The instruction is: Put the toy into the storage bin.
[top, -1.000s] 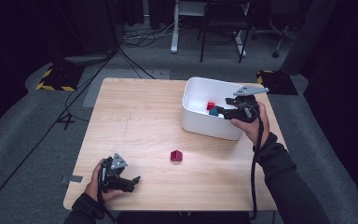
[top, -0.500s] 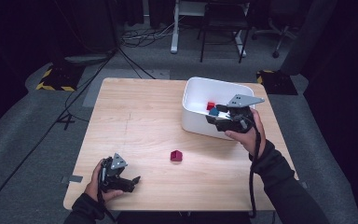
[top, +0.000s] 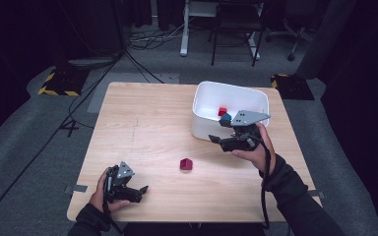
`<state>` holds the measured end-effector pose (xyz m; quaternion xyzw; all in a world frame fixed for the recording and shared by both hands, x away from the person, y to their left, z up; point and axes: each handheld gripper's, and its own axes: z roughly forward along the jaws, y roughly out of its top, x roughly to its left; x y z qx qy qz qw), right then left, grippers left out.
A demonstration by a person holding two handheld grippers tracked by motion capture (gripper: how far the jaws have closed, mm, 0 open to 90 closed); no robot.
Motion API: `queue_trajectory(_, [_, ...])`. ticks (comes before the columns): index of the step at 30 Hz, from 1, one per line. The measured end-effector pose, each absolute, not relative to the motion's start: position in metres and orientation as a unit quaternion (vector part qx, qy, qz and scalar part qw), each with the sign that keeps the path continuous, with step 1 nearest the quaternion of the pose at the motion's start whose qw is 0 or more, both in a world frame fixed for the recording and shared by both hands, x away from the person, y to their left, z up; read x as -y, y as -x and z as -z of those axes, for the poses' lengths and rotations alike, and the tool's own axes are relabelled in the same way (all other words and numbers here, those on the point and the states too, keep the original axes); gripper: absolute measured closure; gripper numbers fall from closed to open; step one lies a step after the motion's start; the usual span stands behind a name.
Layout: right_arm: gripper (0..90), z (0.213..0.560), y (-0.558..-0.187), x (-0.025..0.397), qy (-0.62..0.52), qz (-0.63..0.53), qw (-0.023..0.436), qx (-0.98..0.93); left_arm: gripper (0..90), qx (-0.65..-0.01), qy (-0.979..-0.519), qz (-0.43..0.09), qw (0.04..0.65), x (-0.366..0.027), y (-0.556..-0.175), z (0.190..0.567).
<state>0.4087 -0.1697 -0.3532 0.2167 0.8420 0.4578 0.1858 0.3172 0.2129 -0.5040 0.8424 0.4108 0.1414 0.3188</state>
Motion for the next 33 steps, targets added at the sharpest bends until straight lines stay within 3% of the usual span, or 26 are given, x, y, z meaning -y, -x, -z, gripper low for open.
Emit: queue_trajectory(33, [32.8,0.452,-0.389,0.114,-0.172,-0.407,0.109,-0.890,0.6,-0.411,-0.842,-0.142,0.319,-0.213,-0.317,0.504])
